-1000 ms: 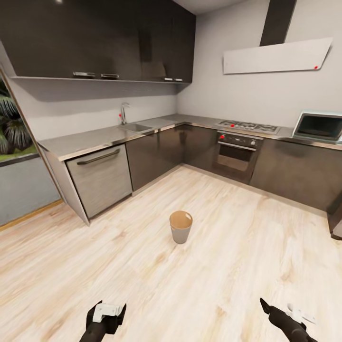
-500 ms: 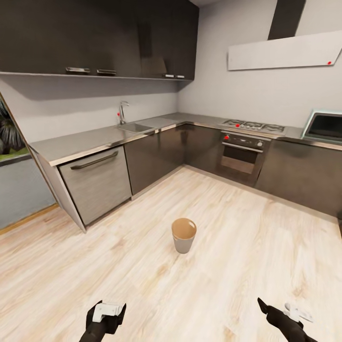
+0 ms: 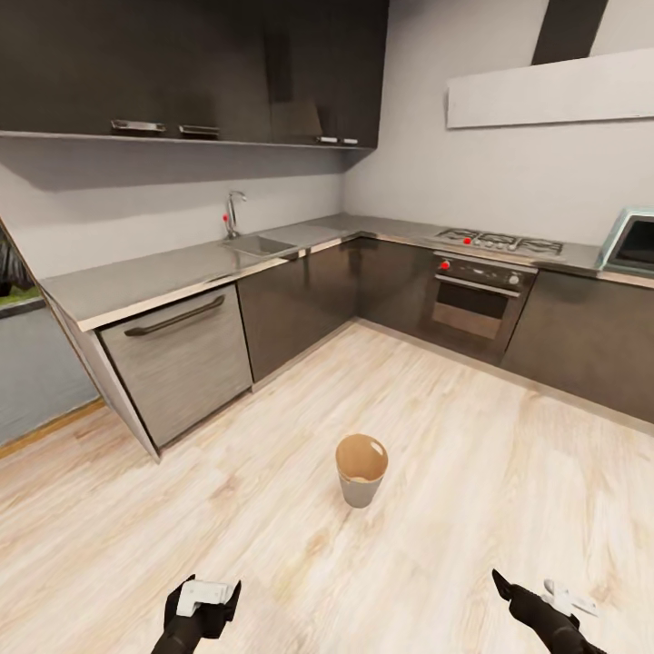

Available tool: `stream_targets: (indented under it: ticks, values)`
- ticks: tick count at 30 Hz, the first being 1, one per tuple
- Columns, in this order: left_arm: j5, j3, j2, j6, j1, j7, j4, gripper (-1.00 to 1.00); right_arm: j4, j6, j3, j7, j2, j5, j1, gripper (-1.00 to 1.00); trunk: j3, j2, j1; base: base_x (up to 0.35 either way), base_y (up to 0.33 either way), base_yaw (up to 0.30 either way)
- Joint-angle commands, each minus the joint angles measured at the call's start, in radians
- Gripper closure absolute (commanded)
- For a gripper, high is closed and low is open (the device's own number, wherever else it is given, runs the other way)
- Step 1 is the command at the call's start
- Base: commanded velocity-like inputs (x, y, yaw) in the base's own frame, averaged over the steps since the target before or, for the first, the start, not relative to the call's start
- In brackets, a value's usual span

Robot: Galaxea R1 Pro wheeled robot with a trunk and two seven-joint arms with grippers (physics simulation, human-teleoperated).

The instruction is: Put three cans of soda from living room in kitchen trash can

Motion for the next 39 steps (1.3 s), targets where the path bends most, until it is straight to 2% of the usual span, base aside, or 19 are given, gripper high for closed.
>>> stream_targets:
  ticks: [1,17,39]
  values:
    - [0.000,0.000,0.000,0.000,0.000,0.000,0.000,-1.00,0.000,0.000,0.000,0.000,0.000,0.000,0.000,-1.00,-0.001,0.000,0.000,0.324,0.091,0.000]
    - [0.000,0.000,0.000,0.000,0.000,0.000,0.000,-1.00,0.001,-0.001,0.026,0.000,-0.001,0.001,0.000,-1.00,-0.007,0.000,0.000,0.324,0.091,0.000]
    - [-0.002,-0.003,0.000,0.000,0.000,0.002,0.000,-1.00,0.001,0.000,0.028,-0.002,0.000,0.002,0.000,-1.00,-0.008,0.000,0.000,0.324,0.091,0.000]
